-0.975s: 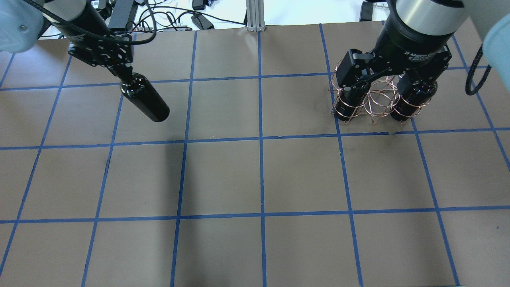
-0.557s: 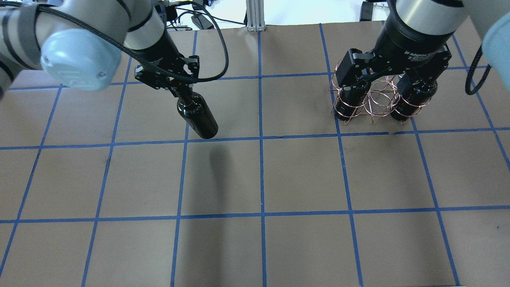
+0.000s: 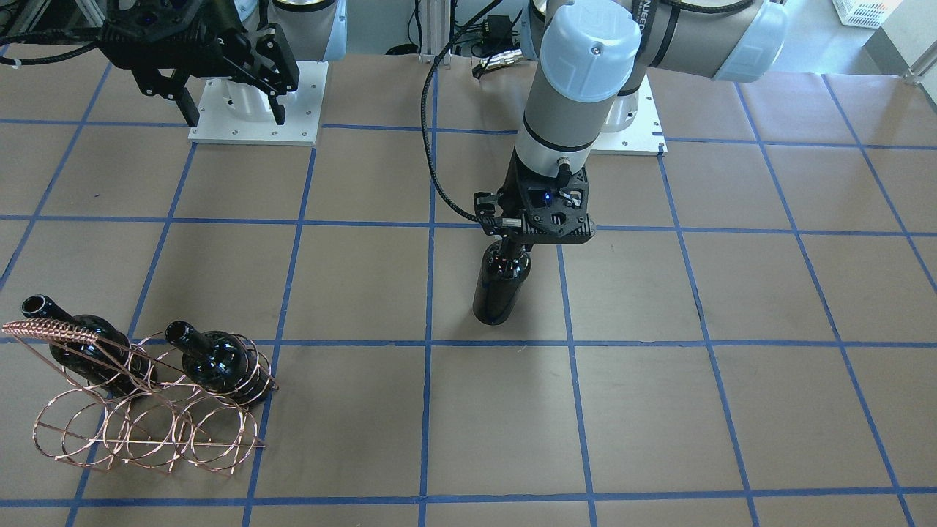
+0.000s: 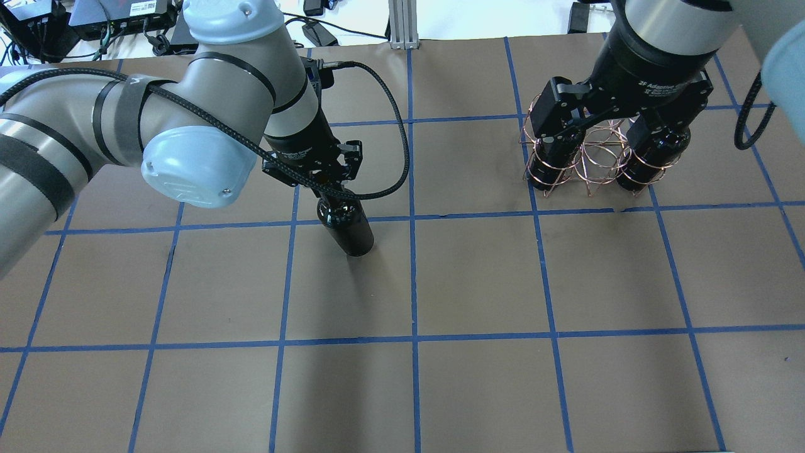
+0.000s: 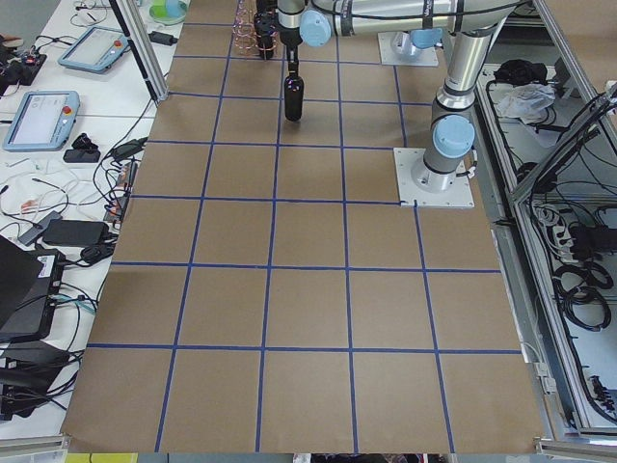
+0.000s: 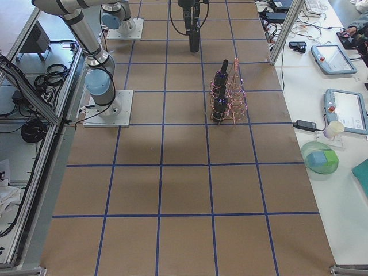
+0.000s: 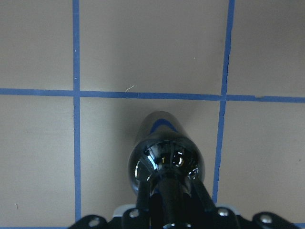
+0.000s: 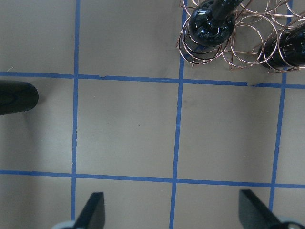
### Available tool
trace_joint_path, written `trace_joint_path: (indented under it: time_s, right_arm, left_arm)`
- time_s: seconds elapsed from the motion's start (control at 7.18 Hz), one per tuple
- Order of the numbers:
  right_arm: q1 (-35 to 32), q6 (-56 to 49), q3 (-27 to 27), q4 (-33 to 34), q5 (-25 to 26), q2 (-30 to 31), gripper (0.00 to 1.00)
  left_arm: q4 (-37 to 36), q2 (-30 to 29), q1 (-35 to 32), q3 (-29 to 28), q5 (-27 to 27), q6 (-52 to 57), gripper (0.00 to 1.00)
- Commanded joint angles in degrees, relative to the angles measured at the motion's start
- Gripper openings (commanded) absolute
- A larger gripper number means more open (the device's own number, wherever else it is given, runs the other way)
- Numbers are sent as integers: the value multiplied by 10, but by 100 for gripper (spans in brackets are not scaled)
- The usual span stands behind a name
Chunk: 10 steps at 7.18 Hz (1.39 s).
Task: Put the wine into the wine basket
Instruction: 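Set the bottle upright on the table with the left gripper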
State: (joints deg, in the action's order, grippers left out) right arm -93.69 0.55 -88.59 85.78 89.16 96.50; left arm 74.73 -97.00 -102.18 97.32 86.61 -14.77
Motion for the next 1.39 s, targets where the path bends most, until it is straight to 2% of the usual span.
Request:
trace_joint_path:
  time_s: [0.0, 0.7, 1.25]
  right_arm:
    - [0, 0, 0, 0, 0, 0, 100]
    - [0, 1, 0, 0, 1, 0, 100]
    - [0, 0, 0, 0, 1, 0, 100]
  left_arm:
    - [7, 5, -1, 14, 0, 3, 0]
    - [40, 17, -2, 23, 0, 3, 0]
    - [39, 5, -1, 23, -1, 7, 0]
